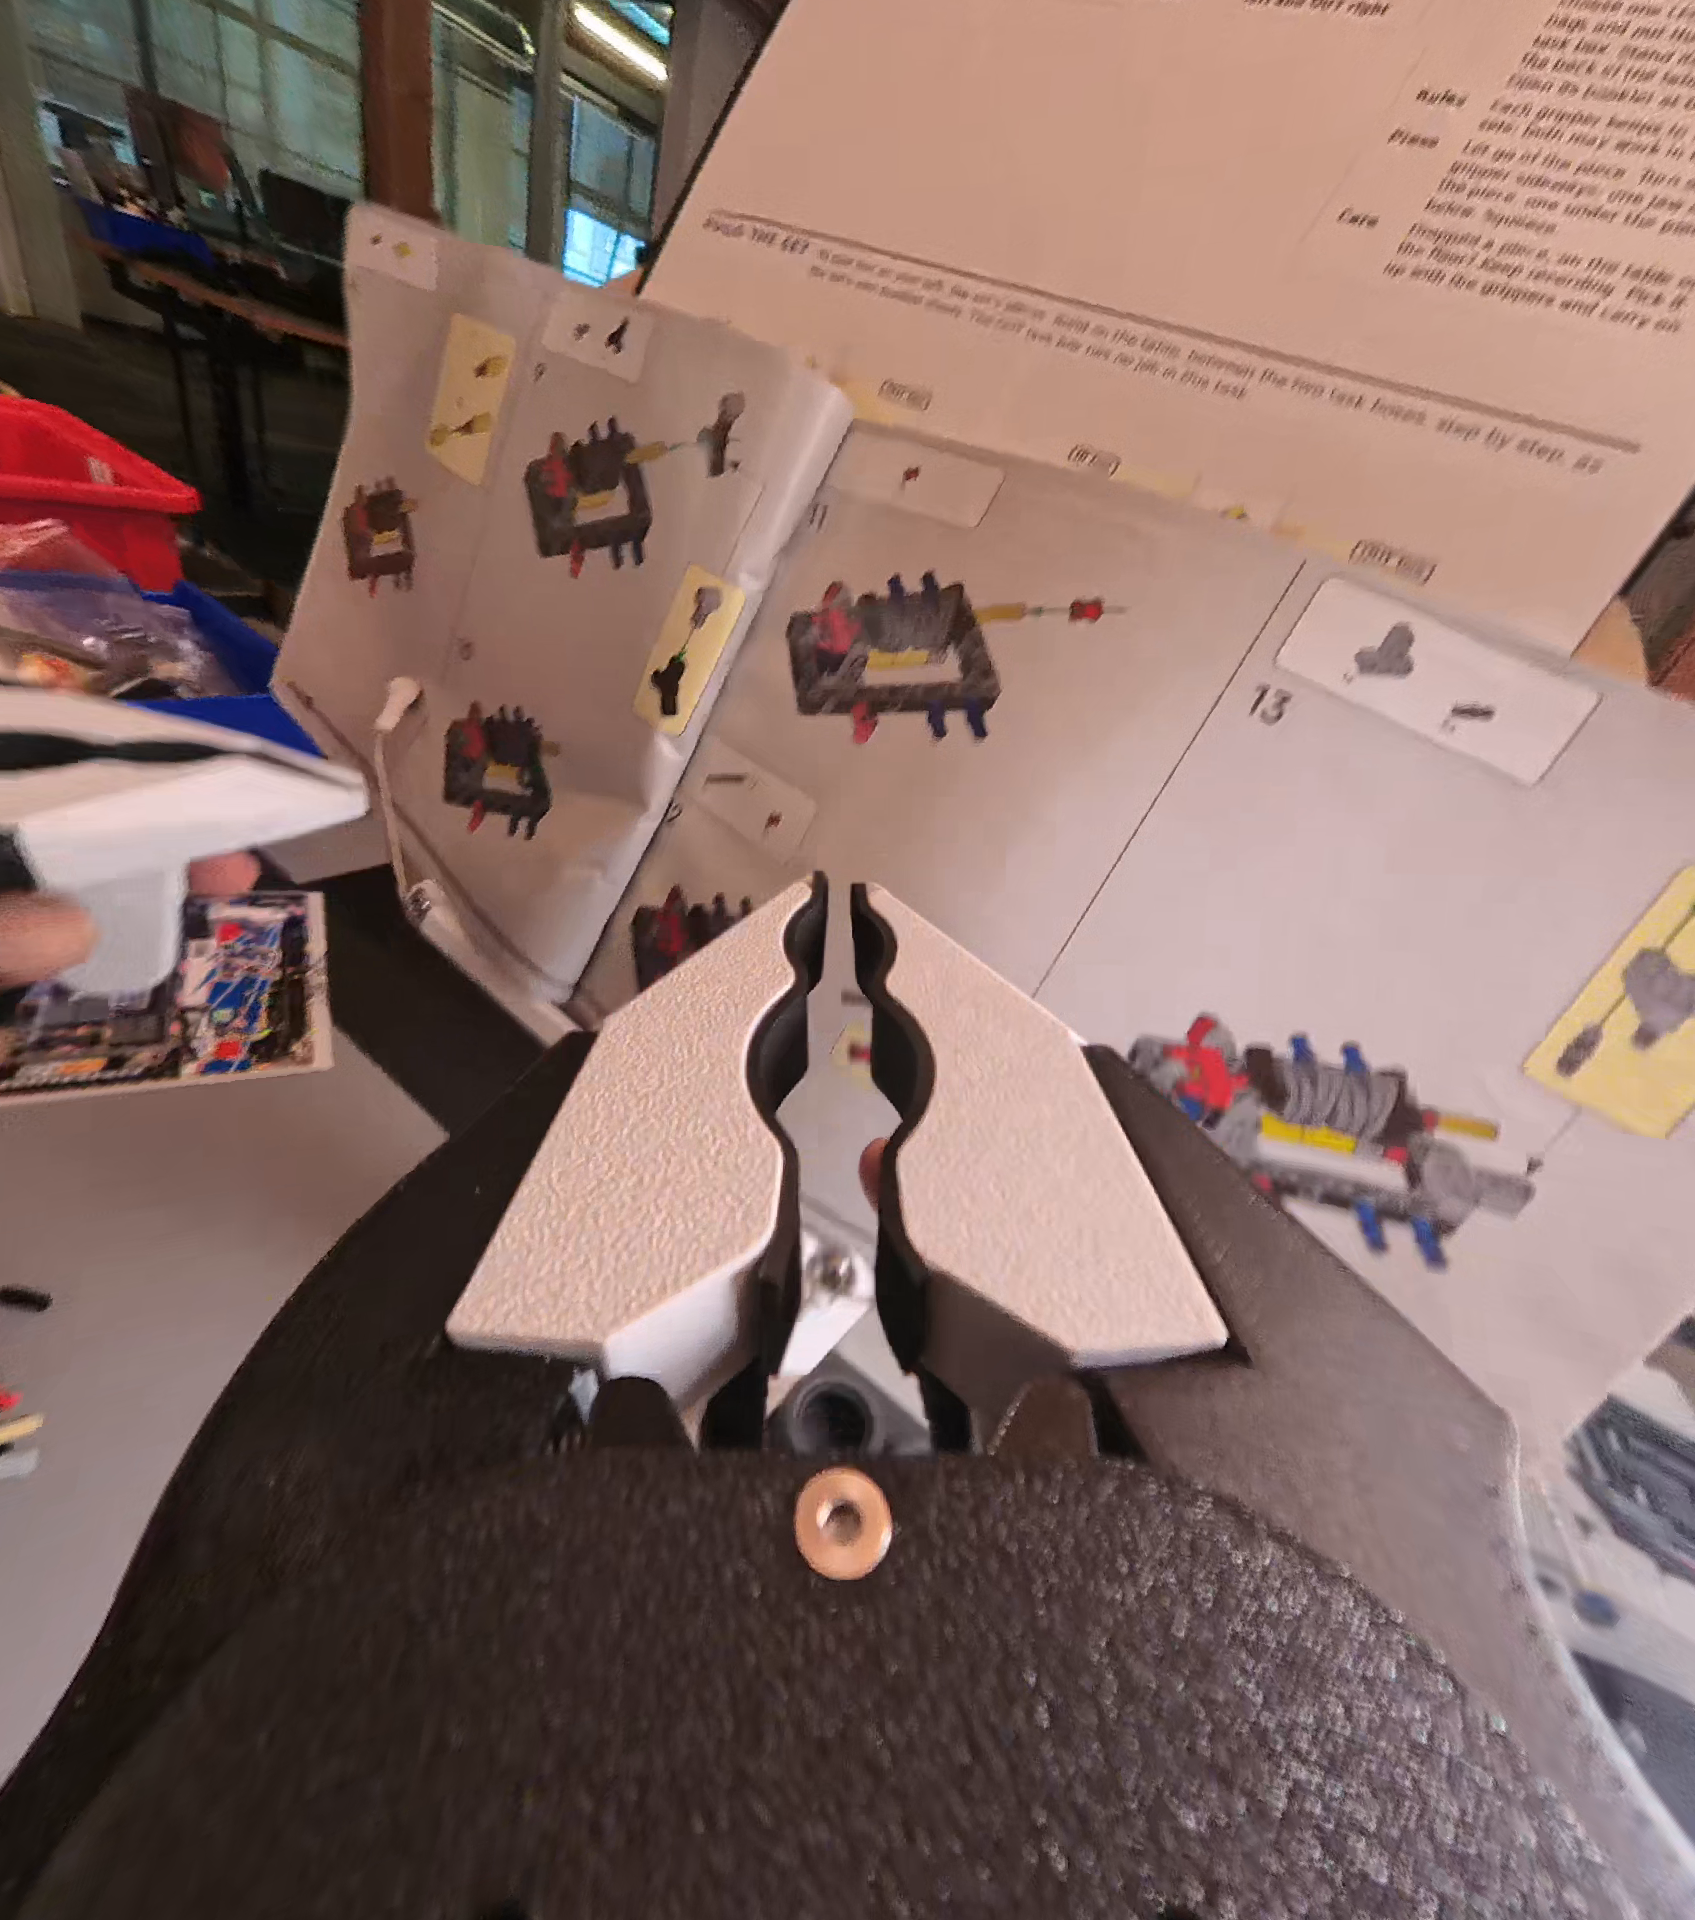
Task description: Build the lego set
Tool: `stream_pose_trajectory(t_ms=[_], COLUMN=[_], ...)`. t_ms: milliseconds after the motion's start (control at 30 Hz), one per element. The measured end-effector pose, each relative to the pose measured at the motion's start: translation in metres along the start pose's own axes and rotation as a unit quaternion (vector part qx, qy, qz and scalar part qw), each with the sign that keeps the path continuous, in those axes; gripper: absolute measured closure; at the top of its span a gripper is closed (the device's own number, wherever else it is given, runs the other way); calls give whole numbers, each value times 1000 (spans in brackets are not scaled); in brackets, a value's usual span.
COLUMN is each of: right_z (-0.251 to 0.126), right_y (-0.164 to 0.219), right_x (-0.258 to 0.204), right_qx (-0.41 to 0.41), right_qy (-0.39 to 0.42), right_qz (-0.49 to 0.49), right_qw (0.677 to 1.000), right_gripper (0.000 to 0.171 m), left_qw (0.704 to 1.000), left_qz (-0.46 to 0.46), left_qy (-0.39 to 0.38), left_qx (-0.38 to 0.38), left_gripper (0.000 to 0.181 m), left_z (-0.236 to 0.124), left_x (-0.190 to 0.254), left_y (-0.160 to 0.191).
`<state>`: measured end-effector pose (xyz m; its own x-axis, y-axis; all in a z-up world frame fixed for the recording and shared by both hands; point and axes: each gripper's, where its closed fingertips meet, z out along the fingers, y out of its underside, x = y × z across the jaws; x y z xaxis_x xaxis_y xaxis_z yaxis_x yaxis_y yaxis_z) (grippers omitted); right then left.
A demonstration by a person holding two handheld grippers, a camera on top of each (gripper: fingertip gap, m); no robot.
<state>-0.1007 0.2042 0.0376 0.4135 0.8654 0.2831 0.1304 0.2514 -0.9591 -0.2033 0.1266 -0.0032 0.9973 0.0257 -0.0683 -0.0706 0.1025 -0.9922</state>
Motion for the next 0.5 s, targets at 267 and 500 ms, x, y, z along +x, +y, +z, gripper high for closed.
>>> stream_pose_trajectory(t_ms=[267,500], right_z=[-116,-197], right_y=[39,97], right_x=[-43,-83], right_qx=[13,-20], right_qy=[-55,-105], right_qz=[54,162], right_qw=[997,981], right_gripper=[160,150], left_qw=[999,974], left_qz=[-25,-120], left_qy=[32,178], left_qx=[19,70], left_gripper=[181,169], left_z=[-13,-90], left_x=[4,40], left_y=[-28,-119])
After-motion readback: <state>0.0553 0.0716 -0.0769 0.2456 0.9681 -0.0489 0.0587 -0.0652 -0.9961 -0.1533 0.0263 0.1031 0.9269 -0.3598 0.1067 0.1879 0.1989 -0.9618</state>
